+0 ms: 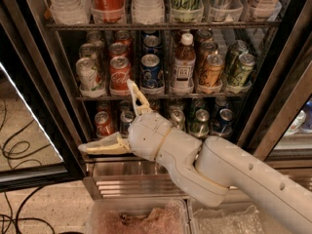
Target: Pick coke can from middle shelf of fridge
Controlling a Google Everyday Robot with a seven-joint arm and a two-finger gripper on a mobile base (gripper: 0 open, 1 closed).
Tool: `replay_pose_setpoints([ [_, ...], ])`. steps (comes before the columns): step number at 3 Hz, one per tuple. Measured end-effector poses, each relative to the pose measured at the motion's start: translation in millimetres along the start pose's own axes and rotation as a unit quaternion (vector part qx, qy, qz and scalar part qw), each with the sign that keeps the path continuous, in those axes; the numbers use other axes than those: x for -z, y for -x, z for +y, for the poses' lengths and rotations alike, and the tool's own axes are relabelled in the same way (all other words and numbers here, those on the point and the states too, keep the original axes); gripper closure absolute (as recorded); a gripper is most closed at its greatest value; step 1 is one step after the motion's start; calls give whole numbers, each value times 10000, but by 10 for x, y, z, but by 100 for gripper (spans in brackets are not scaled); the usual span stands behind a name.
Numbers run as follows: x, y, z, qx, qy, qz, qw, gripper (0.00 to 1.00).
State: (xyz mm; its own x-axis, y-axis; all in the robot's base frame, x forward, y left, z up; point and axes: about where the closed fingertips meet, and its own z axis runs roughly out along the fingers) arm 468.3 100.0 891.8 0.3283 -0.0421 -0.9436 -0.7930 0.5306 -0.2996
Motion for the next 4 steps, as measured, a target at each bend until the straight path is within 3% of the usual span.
replay_pose_setpoints([
  [1,28,-25,-74,31,-267,151,9995,0],
  [2,275,12,48,545,-677,216,9960,0],
  [3,286,135,188,773,-770,80,9940,0],
  [4,286,134,187,772,-772,81,9940,0],
])
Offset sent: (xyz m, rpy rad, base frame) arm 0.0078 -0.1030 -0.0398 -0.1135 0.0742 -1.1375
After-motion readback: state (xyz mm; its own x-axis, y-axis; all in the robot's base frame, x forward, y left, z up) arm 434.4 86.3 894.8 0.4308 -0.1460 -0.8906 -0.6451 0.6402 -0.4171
